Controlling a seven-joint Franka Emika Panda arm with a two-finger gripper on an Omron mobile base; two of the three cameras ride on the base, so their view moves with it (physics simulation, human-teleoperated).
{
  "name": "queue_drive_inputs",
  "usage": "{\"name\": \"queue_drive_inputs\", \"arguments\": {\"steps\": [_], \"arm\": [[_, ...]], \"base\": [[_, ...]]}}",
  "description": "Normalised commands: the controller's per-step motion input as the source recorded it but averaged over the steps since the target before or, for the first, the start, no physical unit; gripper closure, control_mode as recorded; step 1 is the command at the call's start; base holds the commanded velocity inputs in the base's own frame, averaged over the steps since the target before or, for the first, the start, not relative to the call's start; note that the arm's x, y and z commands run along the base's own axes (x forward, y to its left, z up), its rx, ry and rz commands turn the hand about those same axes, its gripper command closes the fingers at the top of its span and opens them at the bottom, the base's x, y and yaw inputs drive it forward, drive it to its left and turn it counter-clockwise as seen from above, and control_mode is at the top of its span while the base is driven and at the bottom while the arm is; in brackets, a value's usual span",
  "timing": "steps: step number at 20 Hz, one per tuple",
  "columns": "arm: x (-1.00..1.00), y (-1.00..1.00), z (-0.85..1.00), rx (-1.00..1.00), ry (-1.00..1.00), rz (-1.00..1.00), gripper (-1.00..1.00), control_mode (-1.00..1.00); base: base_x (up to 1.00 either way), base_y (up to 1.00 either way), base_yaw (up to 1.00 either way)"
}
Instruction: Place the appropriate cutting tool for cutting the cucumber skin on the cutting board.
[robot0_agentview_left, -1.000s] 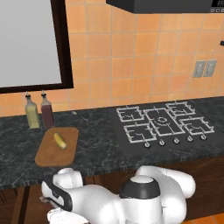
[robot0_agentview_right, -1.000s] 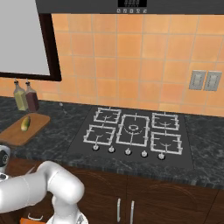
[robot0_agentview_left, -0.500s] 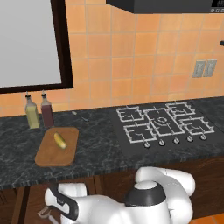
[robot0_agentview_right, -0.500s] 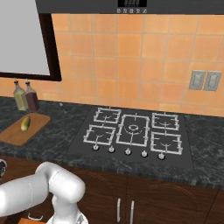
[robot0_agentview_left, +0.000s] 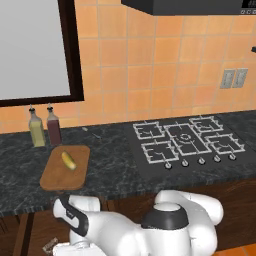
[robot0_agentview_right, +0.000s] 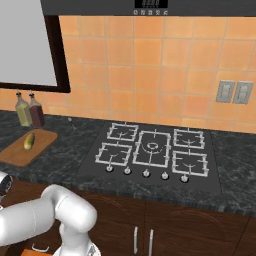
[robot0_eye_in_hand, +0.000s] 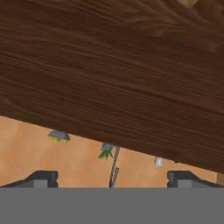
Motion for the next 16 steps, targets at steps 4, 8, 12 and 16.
{"name": "queue_drive_inputs", "arguments": {"steps": [4,8,12,16], "arm": [[0.92,0.41,0.61,-0.13,-0.02,0.05,-1.00,-1.00],[0.41,0.37,0.06,-0.17,-0.21,0.07,-1.00,-1.00],[0.50,0.23,-0.03,-0.09,-0.20,0.10,-1.00,-1.00],[0.36,0.12,-0.16,-0.01,-0.29,0.09,-1.00,-1.00]], "base": [[0.00,0.00,0.00],[0.00,0.00,0.00],[0.00,0.00,0.00],[0.00,0.00,0.00]]}}
